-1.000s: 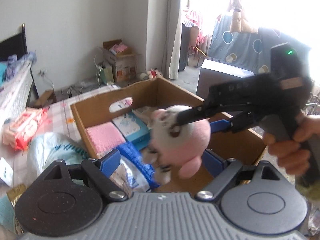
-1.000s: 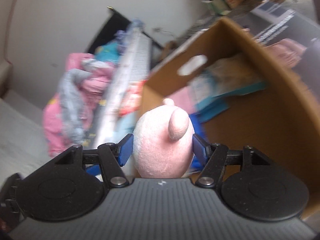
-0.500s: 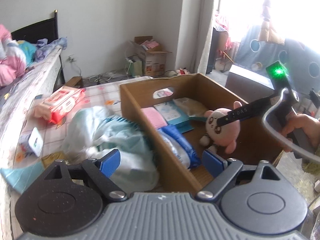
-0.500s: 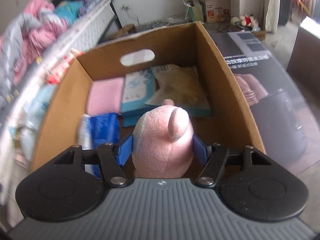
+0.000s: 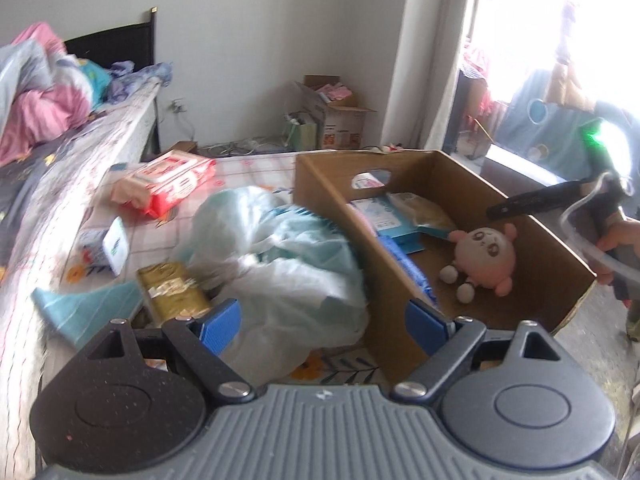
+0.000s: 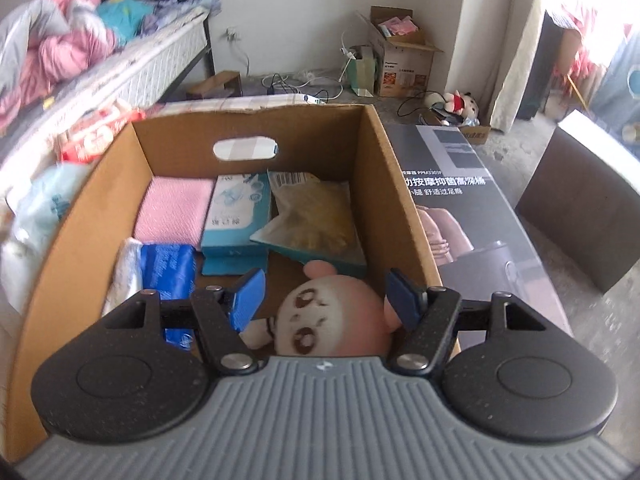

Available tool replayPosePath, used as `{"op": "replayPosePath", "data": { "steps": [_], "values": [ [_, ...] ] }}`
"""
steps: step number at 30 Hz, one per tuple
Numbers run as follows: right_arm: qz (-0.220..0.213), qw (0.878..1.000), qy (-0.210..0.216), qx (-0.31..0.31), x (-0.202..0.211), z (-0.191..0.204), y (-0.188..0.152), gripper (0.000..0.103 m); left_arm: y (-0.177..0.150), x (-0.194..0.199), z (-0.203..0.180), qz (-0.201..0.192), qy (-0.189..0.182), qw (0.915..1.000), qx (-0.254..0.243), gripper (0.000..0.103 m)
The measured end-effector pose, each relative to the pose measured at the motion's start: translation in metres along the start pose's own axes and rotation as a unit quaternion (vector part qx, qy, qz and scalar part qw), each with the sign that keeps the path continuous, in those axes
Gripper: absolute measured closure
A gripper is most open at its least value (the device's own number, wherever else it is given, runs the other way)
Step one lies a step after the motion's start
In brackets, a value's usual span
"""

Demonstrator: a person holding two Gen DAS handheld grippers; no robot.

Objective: Organize soft objects
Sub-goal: 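Move the right tool to the teal cloth and grasp it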

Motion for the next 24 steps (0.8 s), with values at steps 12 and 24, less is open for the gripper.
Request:
{"op": "replayPosePath", "data": {
  "steps": [12,24],
  "values": [
    [-0.005,0.986,0.164,-0.022,0.022,0.105,0.020,0.036,-0.036,0.024,0.083,0.008,0.079,0.9943,0.071,0.013],
    [0.057,0.949,0.307,0.048,0.004,0.276,0.024,0.036,-0.060,0.016,0.129,0.023,0.142,0.9857,0.087,0.014]
  ]
}}
Point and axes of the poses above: each gripper's, at about its wrist camera, not at the fingertips, and x roughly against the way its jaws point, z to its left, y to its top, the point moved 6 cm from there along -x, roughly the way its jaws point, and after that the axes turned 13 degrees about y, right-handed, at the moved point
